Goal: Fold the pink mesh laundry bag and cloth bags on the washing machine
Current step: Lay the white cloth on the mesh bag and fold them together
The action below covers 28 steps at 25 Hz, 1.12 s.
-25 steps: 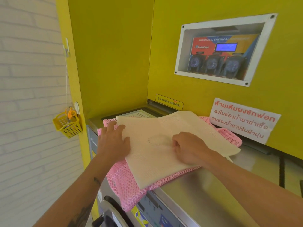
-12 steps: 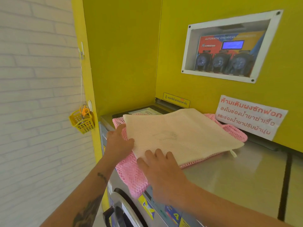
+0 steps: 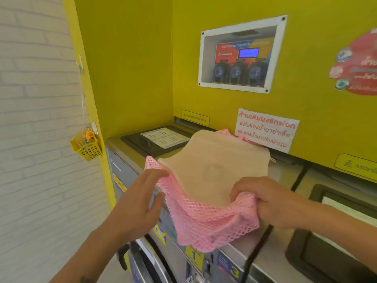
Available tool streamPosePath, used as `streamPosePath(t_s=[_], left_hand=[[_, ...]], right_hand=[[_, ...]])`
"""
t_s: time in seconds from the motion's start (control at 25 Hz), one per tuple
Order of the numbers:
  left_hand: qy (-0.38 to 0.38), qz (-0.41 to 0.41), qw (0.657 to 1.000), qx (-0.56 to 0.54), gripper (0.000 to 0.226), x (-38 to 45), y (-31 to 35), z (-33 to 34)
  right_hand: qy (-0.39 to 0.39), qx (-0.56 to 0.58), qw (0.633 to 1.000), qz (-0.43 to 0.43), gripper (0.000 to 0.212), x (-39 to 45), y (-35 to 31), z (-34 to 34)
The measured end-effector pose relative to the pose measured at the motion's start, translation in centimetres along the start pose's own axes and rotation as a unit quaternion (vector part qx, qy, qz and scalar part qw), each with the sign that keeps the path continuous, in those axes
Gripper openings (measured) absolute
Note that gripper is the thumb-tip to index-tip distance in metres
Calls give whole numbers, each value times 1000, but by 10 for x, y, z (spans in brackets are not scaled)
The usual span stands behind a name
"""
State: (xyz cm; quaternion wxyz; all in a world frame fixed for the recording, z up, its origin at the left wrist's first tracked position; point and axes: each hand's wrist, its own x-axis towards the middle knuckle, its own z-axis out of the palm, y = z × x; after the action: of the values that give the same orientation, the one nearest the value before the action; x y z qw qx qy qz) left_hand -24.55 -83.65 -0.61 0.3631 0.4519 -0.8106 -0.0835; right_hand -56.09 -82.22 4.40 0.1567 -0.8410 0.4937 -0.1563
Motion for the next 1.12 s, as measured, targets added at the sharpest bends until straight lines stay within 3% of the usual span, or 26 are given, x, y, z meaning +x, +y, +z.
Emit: streamPosePath(t_s=[0.12, 0.2, 0.28, 0.4, 0.52, 0.6, 0.92, 1.12], left_hand=[[-39, -1, 999, 18, 67, -25, 58, 29], [11, -2, 998, 68, 76, -37, 96, 47], [42, 37, 993, 100, 76, -42, 130, 62], [-59, 51, 988, 134, 90, -40, 163, 82], [-184, -38, 976, 113, 99, -38, 162, 82], [-195, -45, 969, 148, 93, -40, 158, 80], [-56, 3, 953, 299, 90, -33, 141, 100], [-21, -57, 954, 293, 52, -16, 137, 85]], right_hand=[[32, 26, 998, 46, 45, -43, 26, -14], [-8, -82, 996, 45, 38, -66, 38, -15], [-80, -206, 974, 45, 49, -85, 38, -17], [-151, -135, 977, 64, 69, -104, 20, -28], [-165, -133, 974, 74, 93, -106, 10, -21], [-126, -173, 974, 79, 85, -102, 7, -14], [-9, -168, 982, 84, 50, -78, -8, 16], [57, -210, 976, 20, 31, -77, 6, 7]])
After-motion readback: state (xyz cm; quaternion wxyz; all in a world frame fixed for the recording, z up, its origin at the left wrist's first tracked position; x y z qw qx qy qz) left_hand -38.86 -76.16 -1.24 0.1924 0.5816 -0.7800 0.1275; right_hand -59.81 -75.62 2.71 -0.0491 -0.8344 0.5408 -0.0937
